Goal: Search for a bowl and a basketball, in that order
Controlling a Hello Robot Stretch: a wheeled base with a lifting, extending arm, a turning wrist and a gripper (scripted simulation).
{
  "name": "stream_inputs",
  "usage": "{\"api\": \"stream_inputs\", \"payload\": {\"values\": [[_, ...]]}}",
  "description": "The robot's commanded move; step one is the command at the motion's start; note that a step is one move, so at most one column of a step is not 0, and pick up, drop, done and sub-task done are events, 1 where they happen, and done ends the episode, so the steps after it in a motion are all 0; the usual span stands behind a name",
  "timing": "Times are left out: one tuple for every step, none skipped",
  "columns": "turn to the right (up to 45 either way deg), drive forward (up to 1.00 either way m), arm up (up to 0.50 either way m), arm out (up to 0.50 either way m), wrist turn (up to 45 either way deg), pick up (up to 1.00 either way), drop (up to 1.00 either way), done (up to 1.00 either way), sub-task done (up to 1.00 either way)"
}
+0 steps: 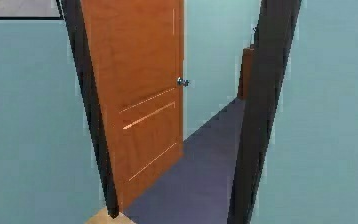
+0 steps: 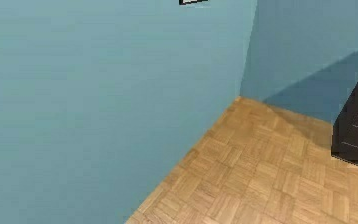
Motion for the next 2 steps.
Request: {"api": "stream_inputs", "payload": {"values": [[0.0, 0.55, 0.00, 0.00, 0.0, 0.00, 0.00, 0.00, 0.00], [27.0, 0.00, 0.00, 0.00, 0.0, 0.00, 0.00, 0.00, 0.00]]}}
